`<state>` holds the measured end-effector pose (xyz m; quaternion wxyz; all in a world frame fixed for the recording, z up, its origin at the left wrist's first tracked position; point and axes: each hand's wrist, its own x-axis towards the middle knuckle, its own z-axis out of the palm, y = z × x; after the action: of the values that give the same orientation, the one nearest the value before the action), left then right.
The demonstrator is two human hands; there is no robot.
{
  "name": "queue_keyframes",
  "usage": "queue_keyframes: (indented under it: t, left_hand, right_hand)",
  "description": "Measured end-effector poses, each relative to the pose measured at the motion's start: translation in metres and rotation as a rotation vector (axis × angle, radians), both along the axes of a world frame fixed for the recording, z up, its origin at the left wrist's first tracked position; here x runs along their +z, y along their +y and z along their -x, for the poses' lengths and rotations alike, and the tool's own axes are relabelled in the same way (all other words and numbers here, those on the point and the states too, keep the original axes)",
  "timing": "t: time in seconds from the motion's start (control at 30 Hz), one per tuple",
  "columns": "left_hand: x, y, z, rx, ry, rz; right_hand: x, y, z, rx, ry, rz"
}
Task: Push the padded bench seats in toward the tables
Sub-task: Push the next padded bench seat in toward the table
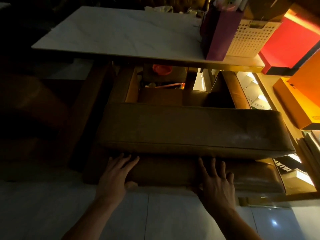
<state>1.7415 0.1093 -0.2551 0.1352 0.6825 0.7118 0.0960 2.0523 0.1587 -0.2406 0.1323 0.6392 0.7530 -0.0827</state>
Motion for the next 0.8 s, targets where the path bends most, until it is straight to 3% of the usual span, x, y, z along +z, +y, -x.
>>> queue_keyframes:
  t: [0.23, 0.8]
  left_hand:
    - [-0.002, 0.04, 0.005, 0.017, 0.014, -0.022]
    - [0.004, 0.04, -0.001, 0.017, 0.034, 0.0]
  right_hand:
    - [-0.006, 0.035, 0.011, -0.017, 0.018, -0.053]
    - [-0.001, 0.036, 0.011, -0.039, 0.102, -0.039]
